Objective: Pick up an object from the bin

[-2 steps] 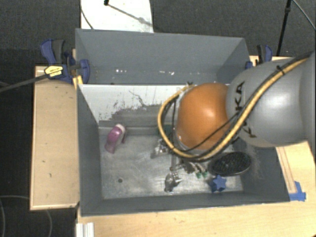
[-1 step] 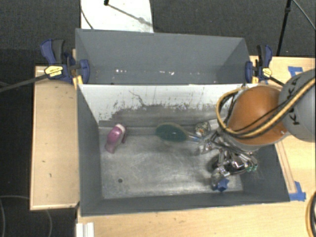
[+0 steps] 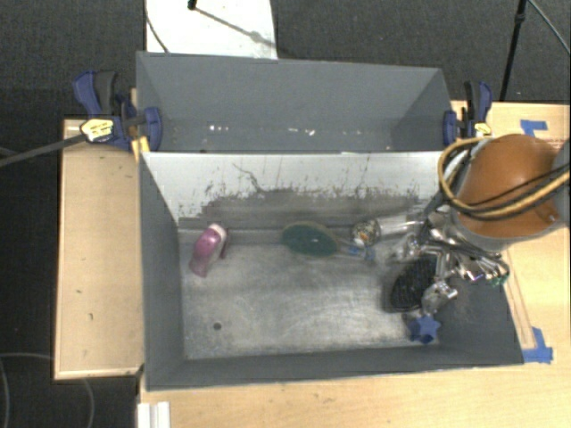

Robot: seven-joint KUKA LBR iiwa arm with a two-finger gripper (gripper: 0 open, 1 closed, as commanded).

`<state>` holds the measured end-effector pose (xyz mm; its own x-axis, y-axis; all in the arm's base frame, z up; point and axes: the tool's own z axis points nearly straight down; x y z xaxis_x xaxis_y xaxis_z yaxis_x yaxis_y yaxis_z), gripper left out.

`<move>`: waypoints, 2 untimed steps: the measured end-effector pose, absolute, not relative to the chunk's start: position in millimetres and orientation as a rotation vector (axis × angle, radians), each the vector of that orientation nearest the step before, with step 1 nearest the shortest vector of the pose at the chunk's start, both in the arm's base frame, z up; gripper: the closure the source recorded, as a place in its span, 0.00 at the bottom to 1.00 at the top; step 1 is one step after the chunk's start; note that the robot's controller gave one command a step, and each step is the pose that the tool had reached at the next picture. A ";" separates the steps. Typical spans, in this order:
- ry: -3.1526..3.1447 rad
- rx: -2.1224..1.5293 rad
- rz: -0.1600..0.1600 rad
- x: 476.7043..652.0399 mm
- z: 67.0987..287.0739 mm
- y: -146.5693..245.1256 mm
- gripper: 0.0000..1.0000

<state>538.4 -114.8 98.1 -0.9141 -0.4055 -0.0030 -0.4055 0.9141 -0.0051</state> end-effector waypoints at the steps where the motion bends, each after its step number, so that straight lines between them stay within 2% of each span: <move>1: 2.998 -0.913 -0.003 551.1 72.4 -119.0 0.00; 2: 2.997 -0.902 -0.001 552.7 74.6 -117.5 1.00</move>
Offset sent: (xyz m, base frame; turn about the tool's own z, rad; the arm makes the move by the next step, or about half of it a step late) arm 0.0101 -0.0043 -0.0281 -0.1767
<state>552.7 -117.5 74.6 -0.8339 -0.5518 -0.0114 -0.5518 0.8340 -0.0043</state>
